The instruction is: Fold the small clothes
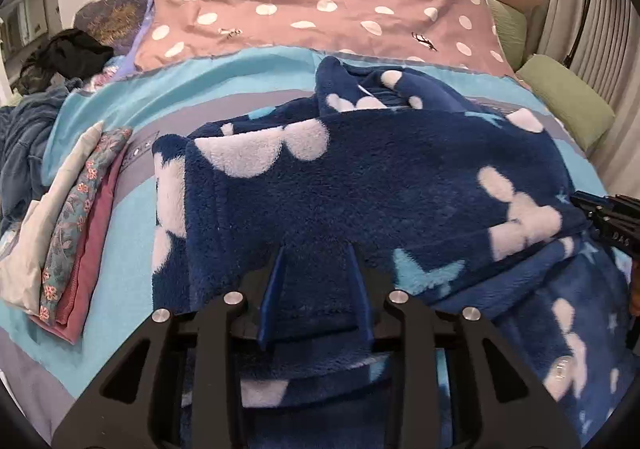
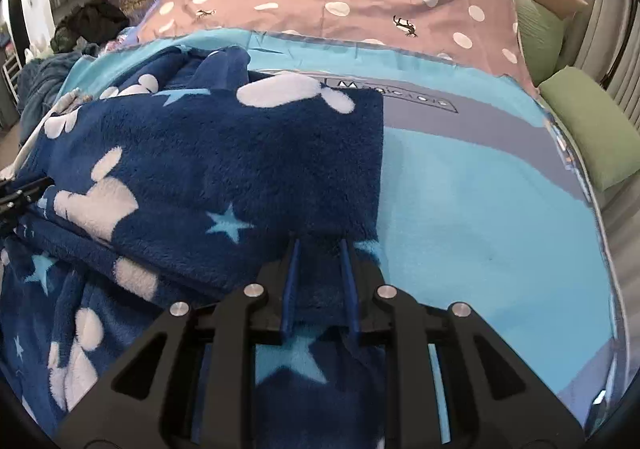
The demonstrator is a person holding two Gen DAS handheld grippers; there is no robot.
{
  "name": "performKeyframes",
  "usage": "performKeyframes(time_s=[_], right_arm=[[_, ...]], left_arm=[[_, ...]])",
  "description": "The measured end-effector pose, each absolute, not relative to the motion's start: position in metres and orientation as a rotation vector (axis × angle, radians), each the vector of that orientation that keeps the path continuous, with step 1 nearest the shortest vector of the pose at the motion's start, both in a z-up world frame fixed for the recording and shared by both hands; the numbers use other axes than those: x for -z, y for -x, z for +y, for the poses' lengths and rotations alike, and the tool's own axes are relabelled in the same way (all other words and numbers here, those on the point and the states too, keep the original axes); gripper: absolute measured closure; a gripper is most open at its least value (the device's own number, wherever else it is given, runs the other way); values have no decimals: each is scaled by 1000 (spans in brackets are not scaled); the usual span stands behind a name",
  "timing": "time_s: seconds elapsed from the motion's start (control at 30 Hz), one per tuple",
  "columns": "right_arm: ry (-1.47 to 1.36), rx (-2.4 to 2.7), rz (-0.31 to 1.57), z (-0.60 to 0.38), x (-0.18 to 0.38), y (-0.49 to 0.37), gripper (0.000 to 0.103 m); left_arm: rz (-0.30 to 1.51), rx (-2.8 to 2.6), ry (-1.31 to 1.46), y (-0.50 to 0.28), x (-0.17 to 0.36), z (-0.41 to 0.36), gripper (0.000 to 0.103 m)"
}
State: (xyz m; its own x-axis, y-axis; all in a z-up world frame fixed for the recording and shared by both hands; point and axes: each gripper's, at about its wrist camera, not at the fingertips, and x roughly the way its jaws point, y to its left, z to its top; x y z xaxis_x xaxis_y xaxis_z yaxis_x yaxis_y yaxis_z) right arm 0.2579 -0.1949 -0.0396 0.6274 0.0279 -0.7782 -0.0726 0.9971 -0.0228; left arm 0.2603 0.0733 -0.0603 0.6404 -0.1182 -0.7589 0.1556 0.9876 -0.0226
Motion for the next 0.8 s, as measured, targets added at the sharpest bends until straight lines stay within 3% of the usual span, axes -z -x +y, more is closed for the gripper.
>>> performKeyframes(time_s=[0.13,0.2,0.27,0.43,0.47,0.5,0.53,0.8], right_arm=[[-83,-146,820,-205,18,-254,81],[-73,-108,852,-207,24,-260,72],[-68,-97,943,-210,55,-270,72],[-122,-105,886,-221,43,-245,72],[-149,-109,879,-225,40,-239,70],[-178,-110,877,-232,36,-227,58],[-197,-113,874,-237,34,-216,54],[-265,-125,822,-267,23,-117,52]], left_arm=[[817,170,31,-261,43,84,61],[836,151,26,-267,51,85,60],[873,134,-23,-271,73,77,58],[812,141,-63,-244,55,70,57],[800,159,-44,-231,49,74,55],[792,166,-36,-221,46,78,48],[782,169,-28,-207,43,83,44],[796,169,99,-117,47,119,43]])
